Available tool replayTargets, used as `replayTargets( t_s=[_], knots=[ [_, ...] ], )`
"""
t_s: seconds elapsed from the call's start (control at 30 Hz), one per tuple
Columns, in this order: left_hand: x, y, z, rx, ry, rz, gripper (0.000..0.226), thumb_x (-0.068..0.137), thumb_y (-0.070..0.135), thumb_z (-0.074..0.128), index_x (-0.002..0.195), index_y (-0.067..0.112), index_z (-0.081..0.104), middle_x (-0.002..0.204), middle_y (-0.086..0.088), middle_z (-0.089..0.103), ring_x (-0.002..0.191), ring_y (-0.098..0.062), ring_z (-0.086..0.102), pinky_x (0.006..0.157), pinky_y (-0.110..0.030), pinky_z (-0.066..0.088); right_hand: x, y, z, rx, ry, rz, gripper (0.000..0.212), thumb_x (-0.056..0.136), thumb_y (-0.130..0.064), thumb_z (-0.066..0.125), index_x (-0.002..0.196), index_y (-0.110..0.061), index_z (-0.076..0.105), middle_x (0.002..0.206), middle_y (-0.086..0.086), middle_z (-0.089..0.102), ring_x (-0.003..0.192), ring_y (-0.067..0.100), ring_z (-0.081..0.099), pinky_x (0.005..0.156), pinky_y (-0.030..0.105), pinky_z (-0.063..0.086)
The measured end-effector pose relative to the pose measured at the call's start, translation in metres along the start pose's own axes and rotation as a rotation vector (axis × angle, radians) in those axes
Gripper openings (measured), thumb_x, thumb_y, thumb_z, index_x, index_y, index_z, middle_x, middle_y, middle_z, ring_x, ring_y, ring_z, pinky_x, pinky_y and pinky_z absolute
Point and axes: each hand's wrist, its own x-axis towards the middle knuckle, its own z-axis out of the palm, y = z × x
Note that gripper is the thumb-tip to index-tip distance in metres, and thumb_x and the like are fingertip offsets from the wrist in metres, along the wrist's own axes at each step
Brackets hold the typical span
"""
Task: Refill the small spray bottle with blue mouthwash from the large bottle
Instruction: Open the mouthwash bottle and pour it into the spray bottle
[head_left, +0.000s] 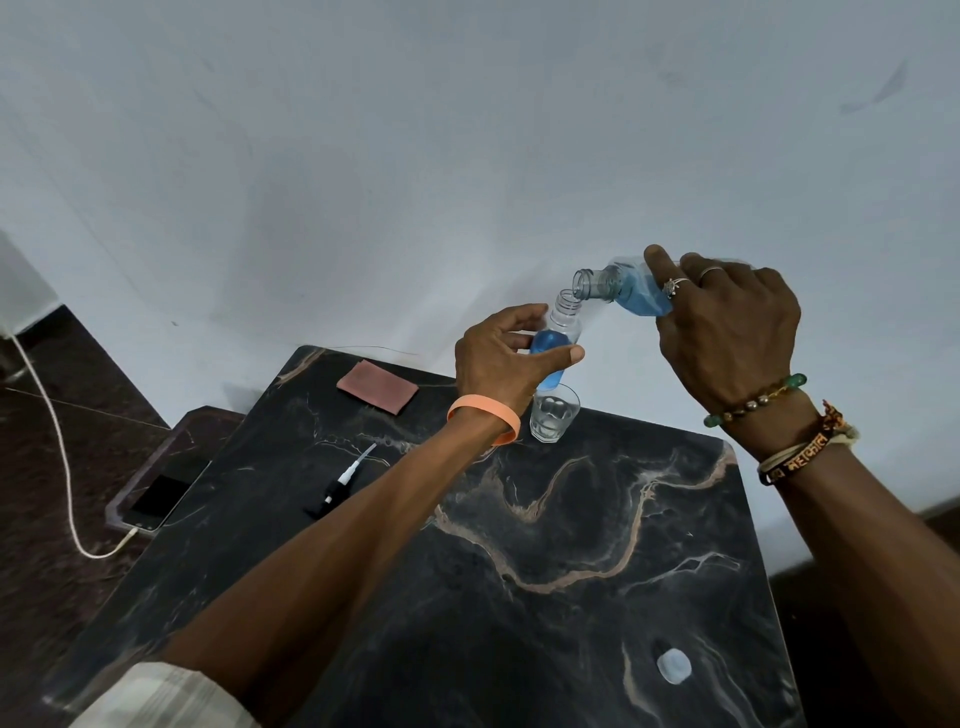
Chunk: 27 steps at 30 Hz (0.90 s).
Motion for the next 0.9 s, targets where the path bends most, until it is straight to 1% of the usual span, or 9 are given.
replayTargets(
  t_s=[0.13,0.2,0.23,0.33,0.47,0.63,0.73,0.9],
  knots=[
    [0.0002,-0.0008,0.0,0.007,0.005,0.007,0.057,0.061,0.035,0.089,0.112,0.02,0.069,0.11,0.004,0.071,0.082,-0.001,0.064,0.065,-0.004,0.049,0.0001,-0.0009,-0.0008,0.005,0.021,-0.005,0.051,0.084,-0.008,0.059,0.135,-0.012,0.056,0.11,0.019,0.068,0.095,0.042,0.063,0.074,0.043,0.046],
    [0.0006,-0.0009,0.0001,0.014,0.006,0.009,0.057,0.061,0.035,0.089,0.112,0.02,0.069,0.111,0.004,0.071,0.084,-0.002,0.065,0.067,-0.007,0.05,0.0005,-0.001,-0.0013,-0.004,0.024,-0.005,0.05,0.085,-0.009,0.059,0.135,-0.012,0.056,0.111,0.018,0.068,0.094,0.042,0.063,0.074,0.042,0.046],
    [0.0009,-0.0008,0.0001,0.014,0.004,0.009,0.057,0.061,0.035,0.089,0.112,0.02,0.069,0.111,0.004,0.071,0.084,-0.001,0.065,0.067,-0.007,0.05,0.0005,-0.0009,-0.0014,-0.009,0.025,-0.007,0.05,0.085,-0.01,0.06,0.135,-0.012,0.056,0.111,0.018,0.068,0.095,0.041,0.063,0.073,0.042,0.046],
    [0.0008,-0.0004,-0.0002,0.004,0.004,0.008,0.056,0.06,0.035,0.089,0.111,0.021,0.07,0.108,0.006,0.071,0.078,0.007,0.062,0.065,-0.004,0.048,0.0006,-0.0007,-0.0015,-0.008,0.014,-0.005,0.051,0.085,-0.011,0.06,0.136,-0.012,0.055,0.112,0.018,0.068,0.097,0.042,0.063,0.075,0.042,0.046],
    [0.0001,-0.0015,0.0002,-0.004,0.012,0.004,0.056,0.06,0.034,0.089,0.111,0.02,0.07,0.108,0.005,0.071,0.078,0.005,0.063,0.064,-0.004,0.049,0.0006,-0.0005,-0.0018,-0.025,0.016,-0.003,0.05,0.086,-0.011,0.059,0.136,-0.013,0.054,0.112,0.017,0.068,0.096,0.041,0.063,0.075,0.042,0.046],
    [0.0003,-0.0019,0.0004,-0.007,0.008,0.004,0.056,0.06,0.033,0.09,0.11,0.021,0.07,0.104,0.008,0.071,0.076,0.011,0.062,0.062,-0.002,0.047,-0.0006,0.0,-0.0016,-0.01,0.026,-0.006,0.051,0.084,-0.009,0.06,0.135,-0.012,0.055,0.111,0.018,0.068,0.095,0.042,0.063,0.074,0.042,0.046],
    [0.0003,-0.0018,0.0011,0.0,0.011,0.007,0.055,0.06,0.034,0.089,0.11,0.021,0.07,0.105,0.008,0.071,0.076,0.011,0.061,0.063,-0.002,0.047,-0.0003,0.0009,-0.0018,-0.005,0.037,-0.012,0.051,0.084,-0.008,0.062,0.134,-0.011,0.056,0.111,0.02,0.068,0.095,0.042,0.063,0.075,0.043,0.046],
    [0.0003,-0.0011,0.0011,-0.007,0.007,0.008,0.055,0.06,0.034,0.09,0.109,0.022,0.07,0.099,0.015,0.067,0.075,0.013,0.061,0.061,-0.002,0.046,0.0001,0.0005,-0.003,0.0,0.04,-0.01,0.051,0.083,-0.008,0.061,0.134,-0.012,0.057,0.111,0.02,0.068,0.095,0.042,0.063,0.075,0.043,0.046]
  ],
)
